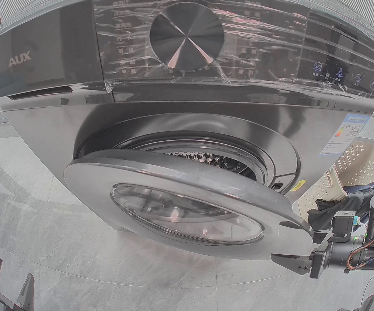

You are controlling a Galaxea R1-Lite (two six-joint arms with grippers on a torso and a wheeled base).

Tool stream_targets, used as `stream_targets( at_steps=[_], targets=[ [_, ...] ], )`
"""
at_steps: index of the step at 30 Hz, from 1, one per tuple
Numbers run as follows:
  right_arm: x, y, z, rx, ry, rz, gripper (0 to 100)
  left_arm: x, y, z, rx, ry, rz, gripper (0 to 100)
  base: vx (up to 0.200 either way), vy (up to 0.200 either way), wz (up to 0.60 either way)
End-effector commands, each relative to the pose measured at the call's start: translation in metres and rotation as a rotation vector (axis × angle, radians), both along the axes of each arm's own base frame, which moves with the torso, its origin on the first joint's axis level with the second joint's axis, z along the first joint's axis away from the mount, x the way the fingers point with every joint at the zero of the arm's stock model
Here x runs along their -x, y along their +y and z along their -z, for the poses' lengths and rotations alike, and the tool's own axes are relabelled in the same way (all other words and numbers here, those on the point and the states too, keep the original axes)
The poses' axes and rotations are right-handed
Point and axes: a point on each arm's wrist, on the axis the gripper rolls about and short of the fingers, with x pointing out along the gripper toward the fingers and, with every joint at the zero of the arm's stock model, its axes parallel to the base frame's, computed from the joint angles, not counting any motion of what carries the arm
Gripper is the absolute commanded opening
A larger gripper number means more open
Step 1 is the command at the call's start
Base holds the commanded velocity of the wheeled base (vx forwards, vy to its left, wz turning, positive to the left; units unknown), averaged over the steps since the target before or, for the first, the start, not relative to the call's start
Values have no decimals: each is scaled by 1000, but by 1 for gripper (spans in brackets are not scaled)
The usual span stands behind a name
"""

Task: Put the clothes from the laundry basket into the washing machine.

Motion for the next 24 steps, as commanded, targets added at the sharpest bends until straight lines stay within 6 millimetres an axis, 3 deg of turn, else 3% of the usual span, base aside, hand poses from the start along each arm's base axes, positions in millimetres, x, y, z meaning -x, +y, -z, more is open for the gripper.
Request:
stream_targets(
  at_steps=[1,6,15,18,24],
  targets=[
    [4,-1,8,22,28,-12,100,0,0,5,1,-1,0,100,0,0,0],
    [8,0,10,22,32,-36,100,0,0,5,1,-1,1,100,0,0,0],
    [-3,3,9,25,36,-7,100,0,0,5,1,-1,0,100,0,0,0],
    [-5,5,11,27,39,-10,100,0,0,5,1,-1,1,100,-200,0,0],
    [-9,17,17,10,19,-45,100,0,0,5,1,-1,1,100,0,0,0]
  ],
)
